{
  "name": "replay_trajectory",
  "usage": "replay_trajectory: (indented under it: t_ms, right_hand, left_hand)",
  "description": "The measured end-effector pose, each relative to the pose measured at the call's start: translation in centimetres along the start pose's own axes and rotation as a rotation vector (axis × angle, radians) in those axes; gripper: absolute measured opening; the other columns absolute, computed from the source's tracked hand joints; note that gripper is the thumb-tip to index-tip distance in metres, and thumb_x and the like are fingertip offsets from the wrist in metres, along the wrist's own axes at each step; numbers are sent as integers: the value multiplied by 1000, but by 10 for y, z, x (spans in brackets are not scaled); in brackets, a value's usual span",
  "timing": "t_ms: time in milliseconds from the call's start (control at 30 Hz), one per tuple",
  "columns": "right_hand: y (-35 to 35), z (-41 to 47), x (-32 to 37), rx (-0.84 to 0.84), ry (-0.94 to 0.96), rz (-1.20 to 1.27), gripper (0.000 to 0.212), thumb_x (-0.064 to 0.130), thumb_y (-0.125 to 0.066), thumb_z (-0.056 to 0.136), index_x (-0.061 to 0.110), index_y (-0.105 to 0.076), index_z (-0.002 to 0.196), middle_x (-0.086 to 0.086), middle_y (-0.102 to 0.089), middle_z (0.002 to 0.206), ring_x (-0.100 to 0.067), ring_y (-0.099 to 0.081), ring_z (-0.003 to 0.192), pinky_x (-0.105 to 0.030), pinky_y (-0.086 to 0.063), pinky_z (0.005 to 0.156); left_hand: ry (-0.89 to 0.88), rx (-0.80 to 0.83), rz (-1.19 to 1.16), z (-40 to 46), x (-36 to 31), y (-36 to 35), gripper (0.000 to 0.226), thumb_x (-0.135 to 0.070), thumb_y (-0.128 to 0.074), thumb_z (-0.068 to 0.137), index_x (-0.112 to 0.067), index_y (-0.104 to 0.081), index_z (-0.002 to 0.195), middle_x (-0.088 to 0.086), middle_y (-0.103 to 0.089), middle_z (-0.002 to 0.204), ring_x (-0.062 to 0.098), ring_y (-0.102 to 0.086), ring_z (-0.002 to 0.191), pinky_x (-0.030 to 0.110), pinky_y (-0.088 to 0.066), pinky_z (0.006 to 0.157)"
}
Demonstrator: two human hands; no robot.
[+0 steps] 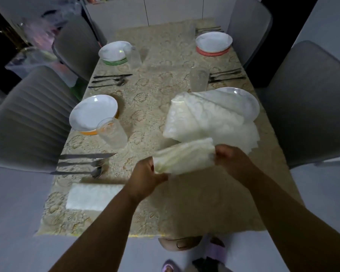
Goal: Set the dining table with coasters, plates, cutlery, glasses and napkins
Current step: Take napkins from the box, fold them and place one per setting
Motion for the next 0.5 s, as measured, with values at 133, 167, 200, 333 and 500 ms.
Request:
replay_trajectory:
  t_ms: [133,167,200,333,500]
  right_hand:
    - [-38,-27,-55,125,-177,-107,27,23,-56,95,-2,-64,99,-21,-65,90,-21,-58,75,-34,-47,71]
    - [-44,-33,-63,137,-204,-104,28,24,-56,95,-3,-61,94,-21,-63,82,-21,-57,70,-37,-47,69]
    - [-48,-37,-69,134,-219,-114,28,25,-55,95,-1,-59,86,-16,-59,74,-19,-55,66,-37,-47,66]
    - [-53,-40,-72,50,-202,-243,31,31,-54,95,9,-51,73,-5,-52,67,-18,-52,62,-29,-37,58]
    - [-59,-39,-74,-52,-187,-376,43,41,-47,96,14,-42,63,-3,-45,61,-22,-50,60,-34,-37,56]
  left_hand:
    - [99,139,102,-20,63,-30,44,-11,-83,71,-20,-69,112,-10,-70,102,10,-67,96,32,-54,90]
    - [85,163,118,-24,73,-35,42,-17,-82,72,-24,-70,112,-11,-71,103,9,-67,97,35,-54,91]
    - [75,171,130,-28,81,-37,40,-26,-81,74,-28,-70,112,-12,-72,103,8,-67,96,36,-54,90]
    - [148,66,159,-28,94,-32,34,-45,-71,80,-13,-68,88,-1,-68,76,18,-63,72,31,-47,66]
    - [178,-28,233,-26,94,-30,46,-43,-65,87,-14,-45,58,-2,-46,57,12,-43,54,29,-29,52]
Point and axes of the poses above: each hand's wrist, its own z-axis towards the middle knuckle, its own y-axis out of the back of the hand, x = y × z, the point moved 7 cm from there along z, towards the middle knuckle
